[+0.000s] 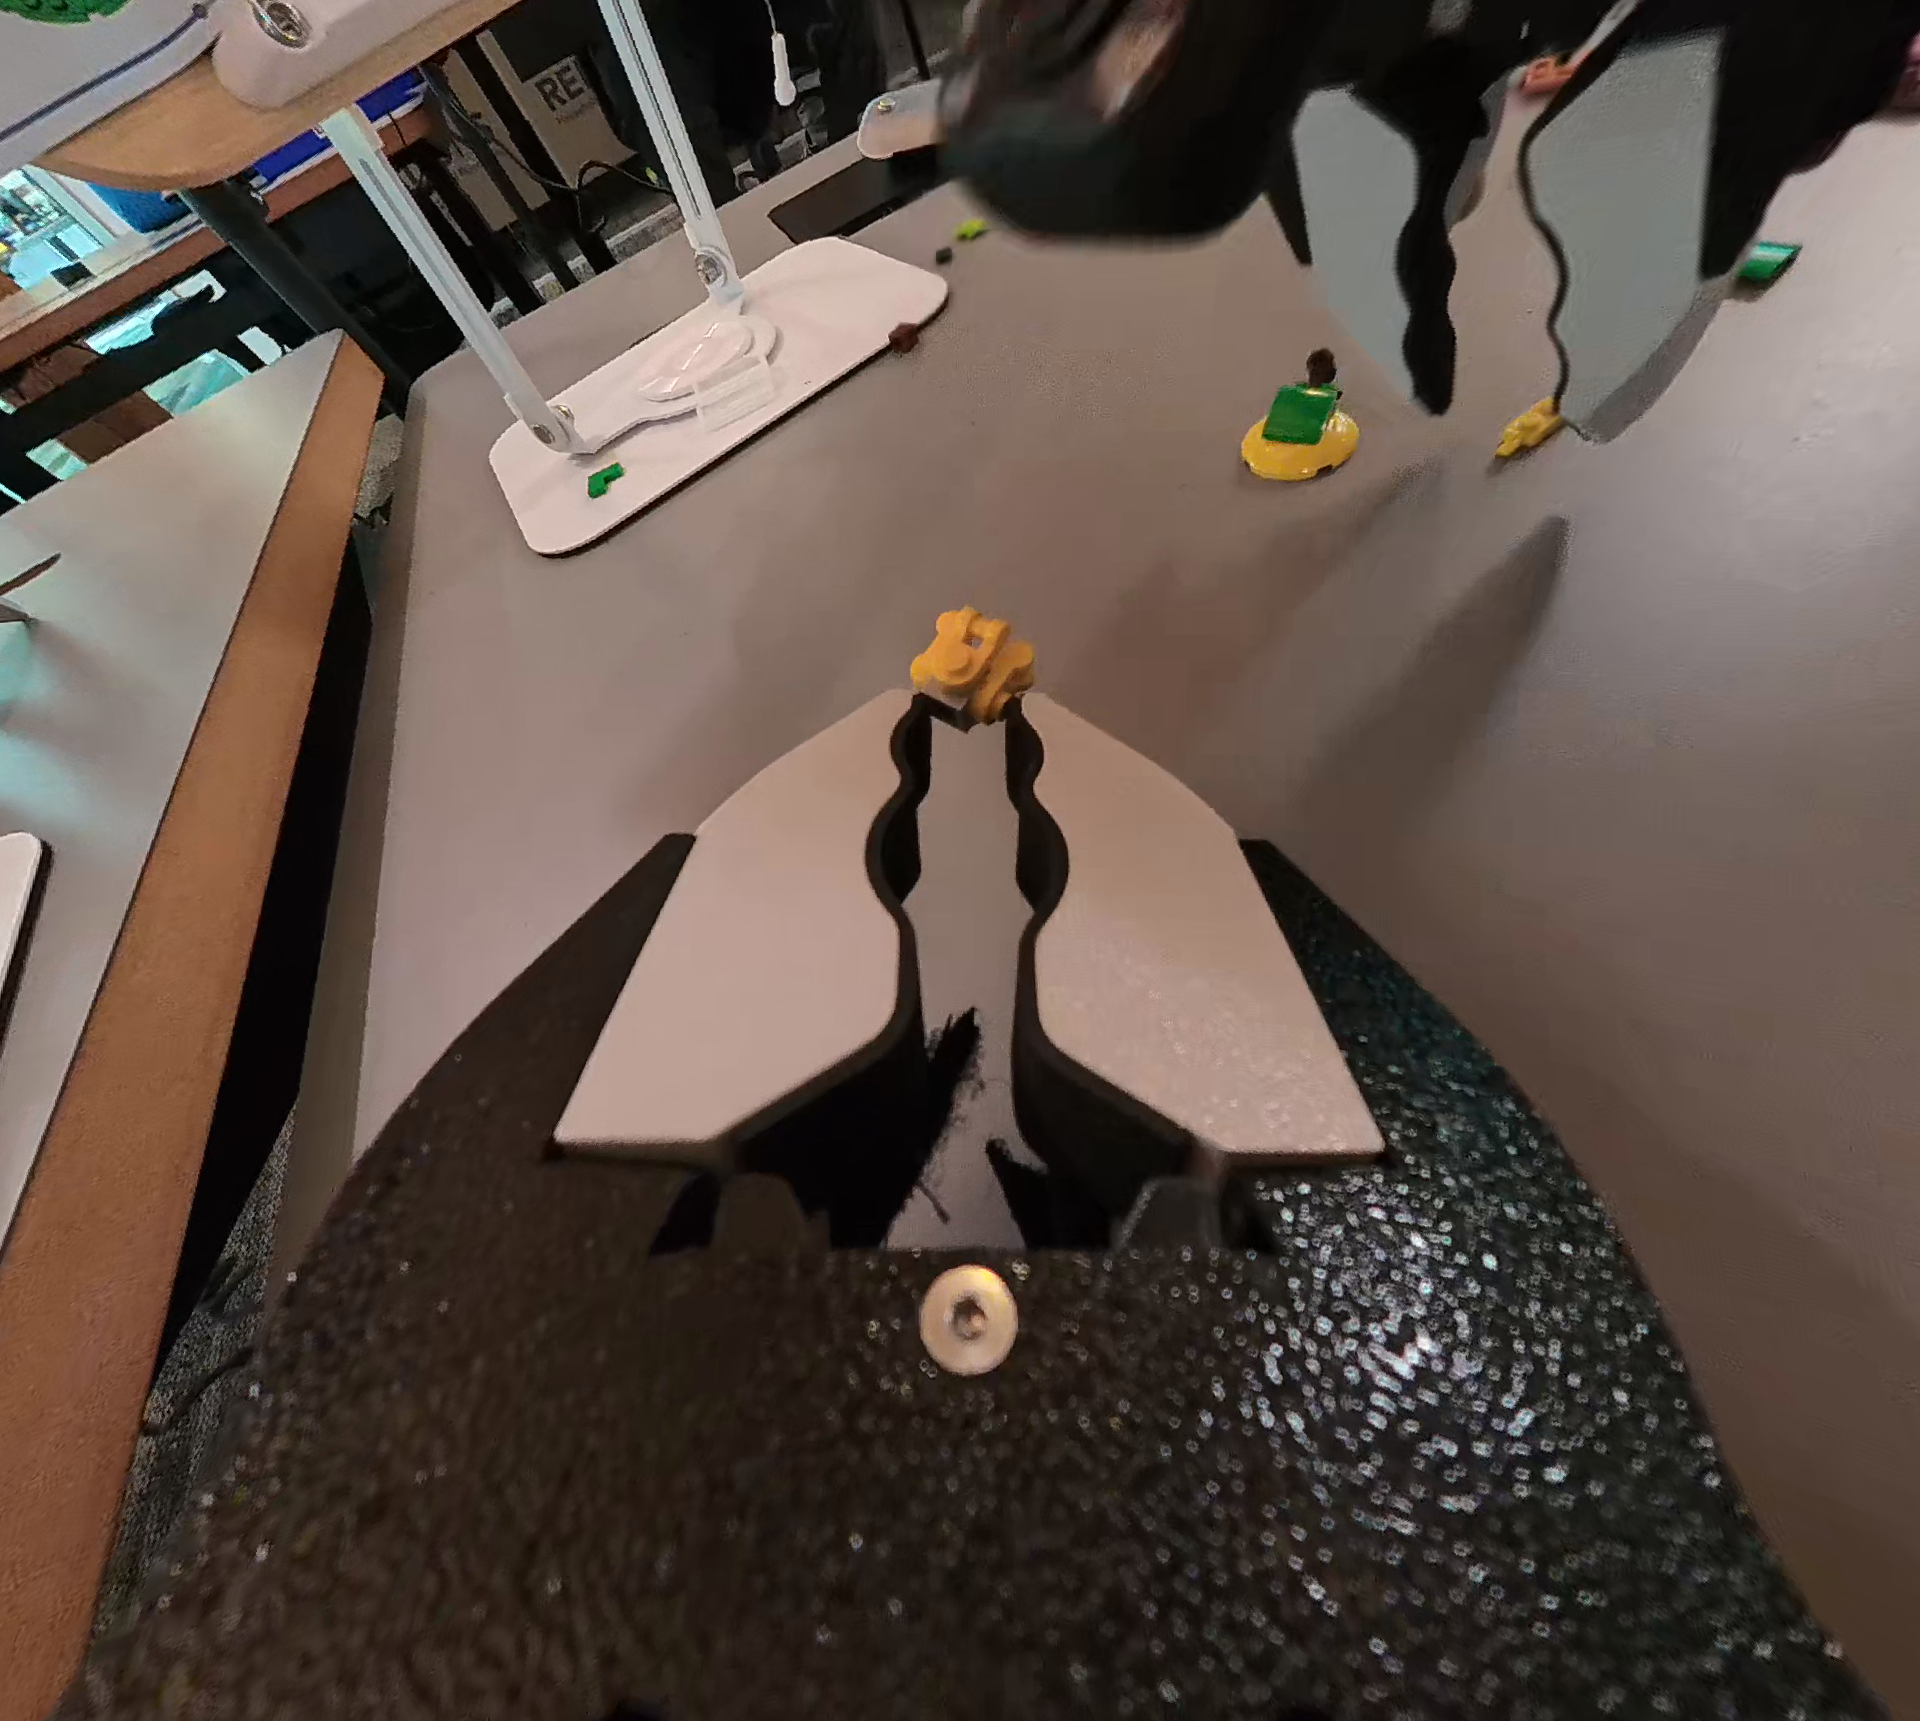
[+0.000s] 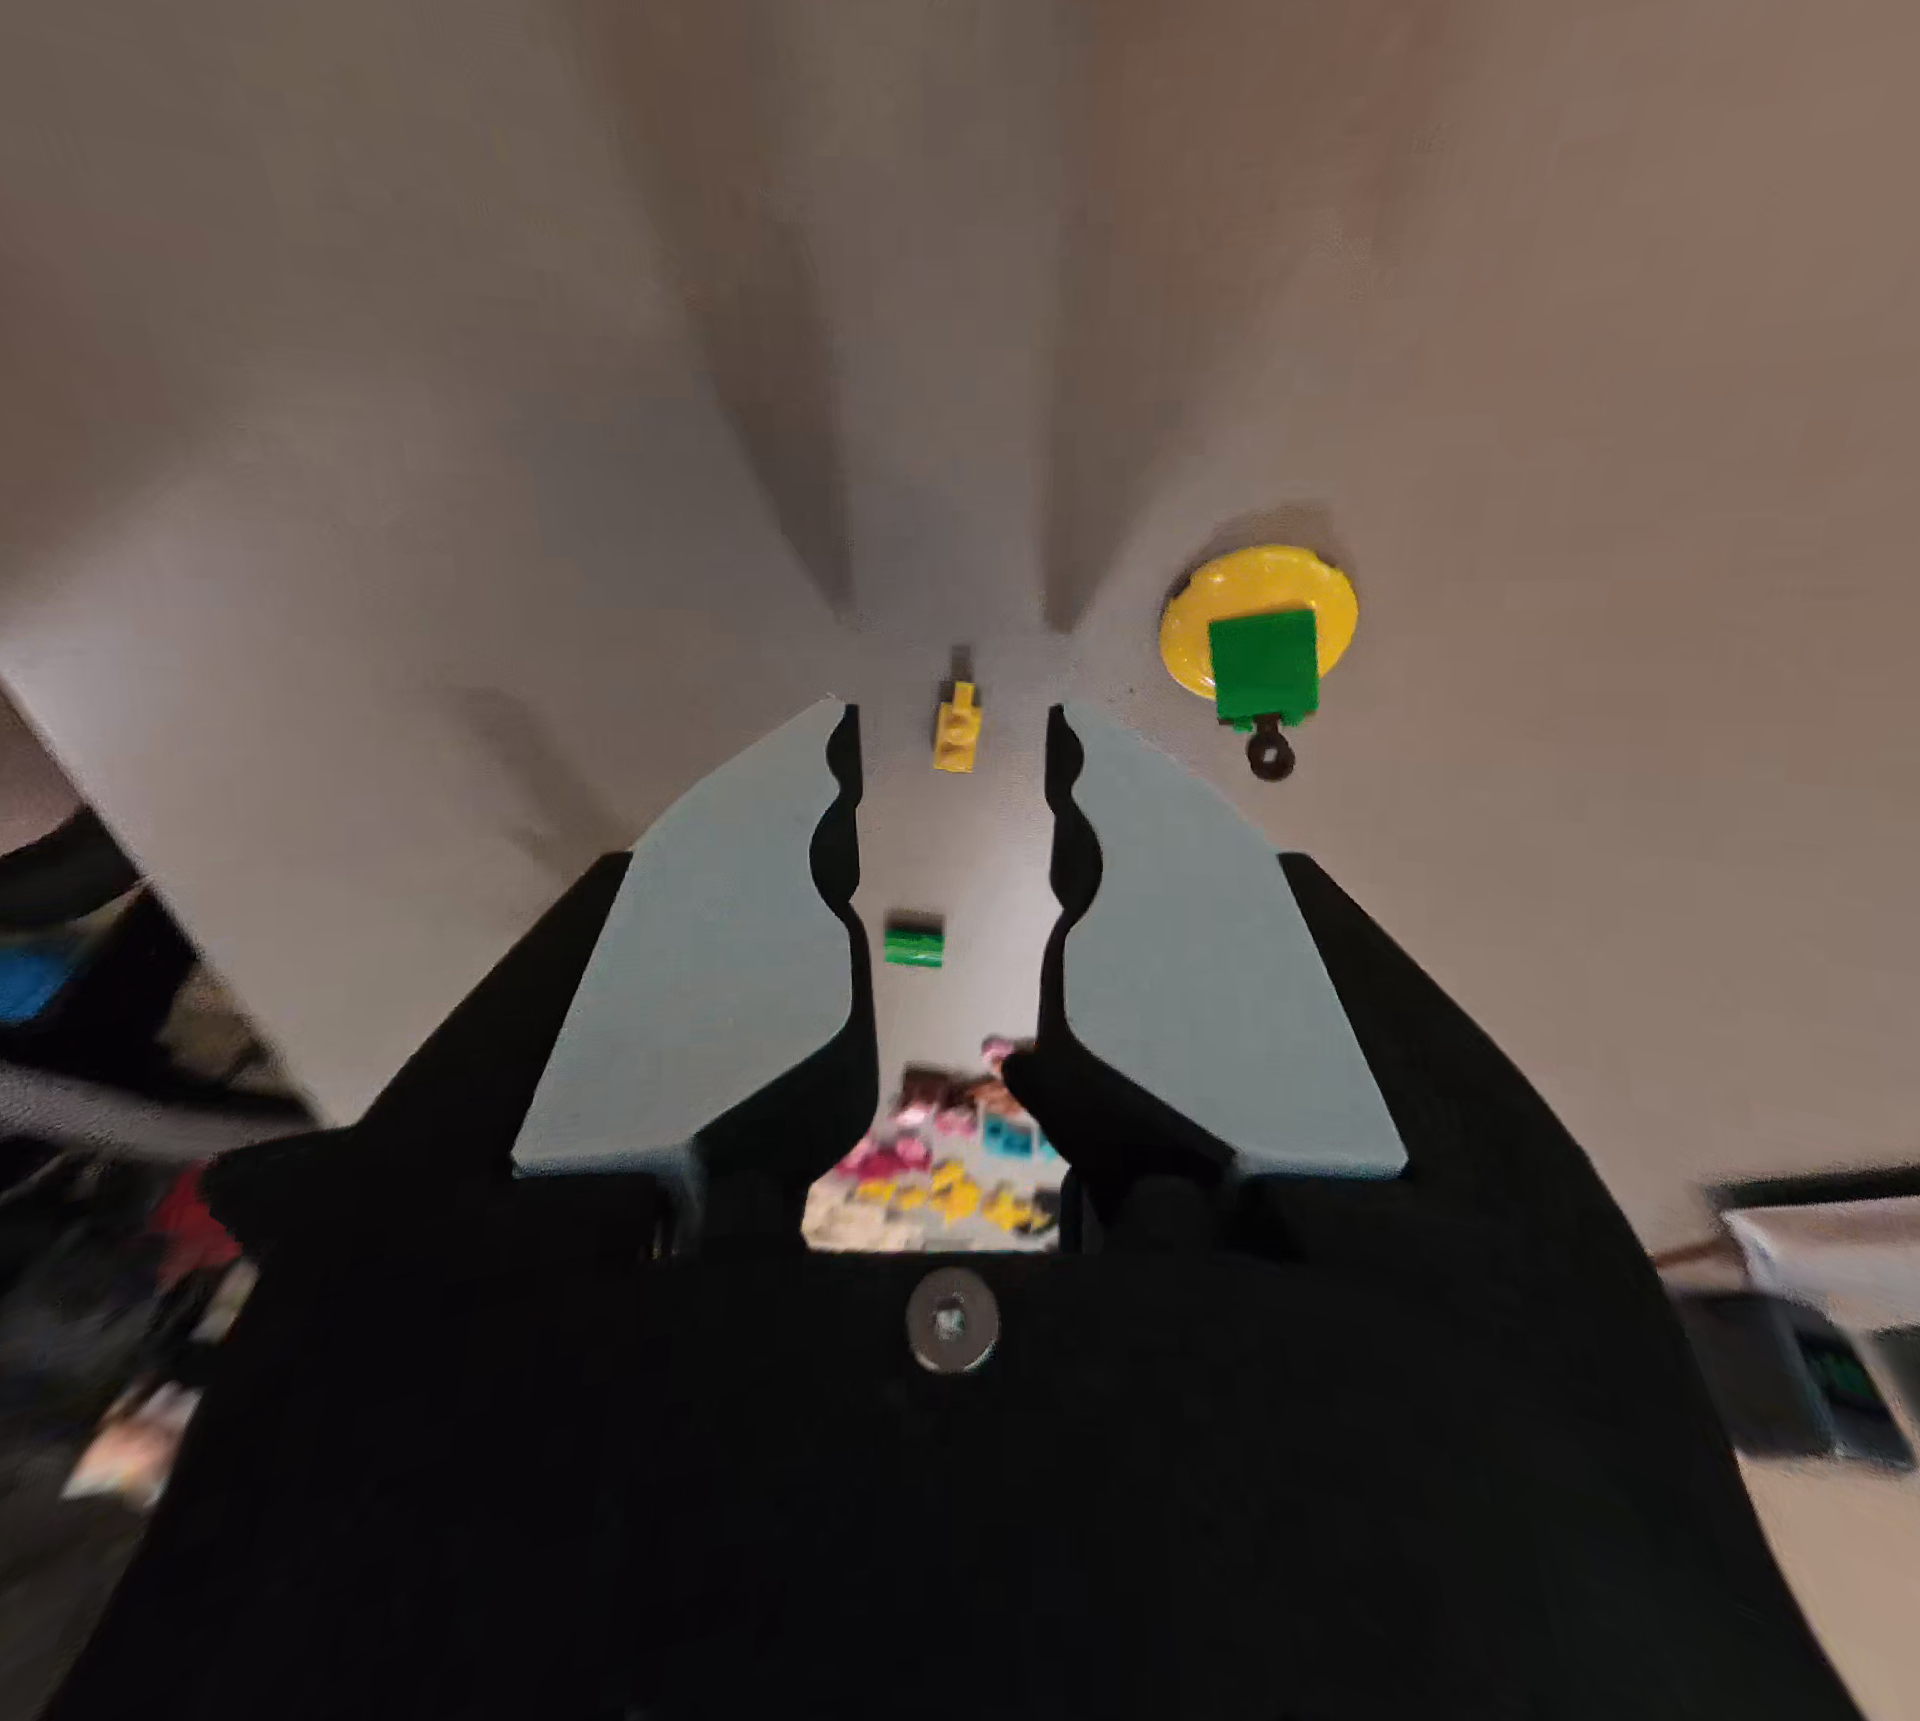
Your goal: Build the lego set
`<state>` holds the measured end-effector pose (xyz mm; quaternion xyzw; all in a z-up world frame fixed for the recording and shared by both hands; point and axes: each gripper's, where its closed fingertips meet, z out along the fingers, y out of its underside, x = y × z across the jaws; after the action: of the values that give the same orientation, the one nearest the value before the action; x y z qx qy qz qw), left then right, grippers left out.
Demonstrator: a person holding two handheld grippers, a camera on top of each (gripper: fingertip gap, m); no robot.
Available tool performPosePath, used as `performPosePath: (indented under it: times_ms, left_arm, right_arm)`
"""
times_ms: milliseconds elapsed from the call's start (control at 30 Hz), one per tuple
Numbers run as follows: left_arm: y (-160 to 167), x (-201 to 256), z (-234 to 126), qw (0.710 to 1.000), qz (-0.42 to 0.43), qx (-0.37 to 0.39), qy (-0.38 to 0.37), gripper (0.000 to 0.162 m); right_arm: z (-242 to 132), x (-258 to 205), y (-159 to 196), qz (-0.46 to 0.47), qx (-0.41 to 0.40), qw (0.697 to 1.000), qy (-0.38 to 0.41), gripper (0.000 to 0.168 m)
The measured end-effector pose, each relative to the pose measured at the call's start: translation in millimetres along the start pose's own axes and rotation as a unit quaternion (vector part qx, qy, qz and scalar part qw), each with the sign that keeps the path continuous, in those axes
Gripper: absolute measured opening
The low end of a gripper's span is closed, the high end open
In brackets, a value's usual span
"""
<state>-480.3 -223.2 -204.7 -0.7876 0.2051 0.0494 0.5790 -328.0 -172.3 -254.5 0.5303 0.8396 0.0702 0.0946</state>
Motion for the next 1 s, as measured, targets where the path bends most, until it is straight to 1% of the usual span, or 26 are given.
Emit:
performPosePath:
  times_ms: [33,133,200,300,433,500,600,633,700,733,767,800,867,933,1000]
  left_arm:
    - [-2,0,0,1.000,0.001,0.003,0.000,0.014]
    - [-9,4,3,1.000,0.006,0.015,0.005,0.014]
    - [-11,8,5,1.000,0.008,0.017,0.012,0.014]
    - [-9,13,9,1.000,0.021,0.008,0.017,0.014]
    - [-6,18,12,0.999,0.029,0.000,0.025,0.014]
    - [-9,21,13,0.999,0.033,0.005,0.032,0.014]
    - [-13,28,16,0.998,0.043,0.011,0.040,0.014]
    - [-14,32,18,0.998,0.051,0.015,0.044,0.014]
    - [-16,41,23,0.996,0.072,0.016,0.053,0.013]
    - [-16,44,25,0.995,0.087,0.017,0.052,0.013]
    - [-16,46,26,0.993,0.105,0.018,0.048,0.013]
    - [-17,47,27,0.992,0.120,0.020,0.044,0.013]
    - [-19,49,28,0.988,0.146,0.033,0.038,0.013]
    - [-20,49,27,0.985,0.167,0.044,0.027,0.013]
    - [-21,49,27,0.982,0.182,0.051,0.021,0.013]
  right_arm:
    - [0,2,3,-0.008,0.027,0.999,0.016,0.032]
    - [8,-2,10,0.001,0.105,0.994,0.010,0.029]
    - [12,4,15,0.014,0.137,0.990,0.022,0.028]
    - [10,7,11,0.019,0.190,0.981,0.031,0.024]
    - [10,1,8,0.013,0.206,0.978,0.034,0.015]
    - [11,-2,7,0.017,0.207,0.978,0.031,0.006]
    - [11,-3,8,0.050,0.206,0.977,0.033,0.006]
    - [11,-3,8,0.052,0.204,0.977,0.046,0.006]
    - [5,0,5,0.048,0.209,0.970,0.114,0.006]
    - [-3,-1,-3,0.051,0.233,0.960,0.149,0.006]
    - [-15,-2,-13,0.059,0.264,0.943,0.193,0.006]
    - [-29,-3,-22,0.071,0.296,0.921,0.244,0.006]
    - [-55,-6,-37,0.086,0.347,0.866,0.350,0.005]
    - [-66,-13,-47,0.081,0.355,0.820,0.441,0.005]
    - [-70,-14,-56,0.061,0.342,0.777,0.524,0.005]
